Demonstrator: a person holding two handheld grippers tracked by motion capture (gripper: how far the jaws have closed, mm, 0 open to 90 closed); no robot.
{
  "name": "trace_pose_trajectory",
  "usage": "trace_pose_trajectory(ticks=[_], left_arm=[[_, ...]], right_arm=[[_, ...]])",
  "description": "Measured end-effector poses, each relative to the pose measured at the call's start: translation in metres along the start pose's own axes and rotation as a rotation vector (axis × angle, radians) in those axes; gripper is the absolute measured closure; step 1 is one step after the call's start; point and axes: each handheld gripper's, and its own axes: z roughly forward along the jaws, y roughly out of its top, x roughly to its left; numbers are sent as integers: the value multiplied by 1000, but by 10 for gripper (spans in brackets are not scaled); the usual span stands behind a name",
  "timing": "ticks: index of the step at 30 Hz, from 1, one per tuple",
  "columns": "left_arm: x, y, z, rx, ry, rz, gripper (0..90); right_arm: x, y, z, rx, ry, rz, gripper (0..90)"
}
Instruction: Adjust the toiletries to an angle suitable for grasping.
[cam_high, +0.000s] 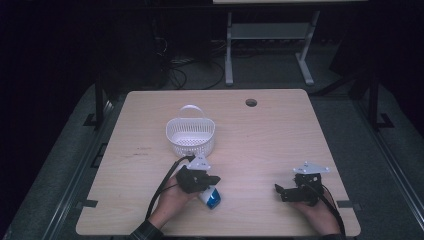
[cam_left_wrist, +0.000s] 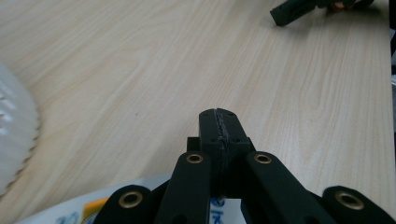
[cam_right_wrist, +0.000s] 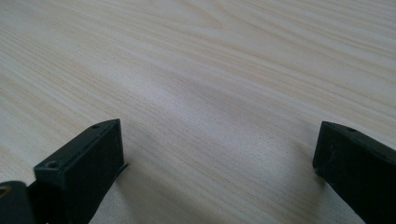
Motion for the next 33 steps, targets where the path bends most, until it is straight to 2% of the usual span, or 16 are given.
trace_pose_trajectory(ticks=[5, 12, 17, 19, 25, 33], left_arm=[[-6, 1, 12, 46, -8, 24, 899], [-8, -3, 18, 74, -3, 18, 899], [-10, -5, 15, 96, -5, 24, 899], [-12, -6, 14, 93, -6, 15, 899], [-13, -10, 8, 110, -11, 25, 899], [-16, -18, -2, 118, -9, 18, 899]], right_arm=[[0, 0, 0, 0, 0, 0, 12], [0, 0, 0, 0, 0, 0, 12], [0, 0, 0, 0, 0, 0, 12], [0, 0, 0, 0, 0, 0, 12], [0, 0, 0, 0, 0, 0, 12], [0, 0, 0, 0, 0, 0, 12]])
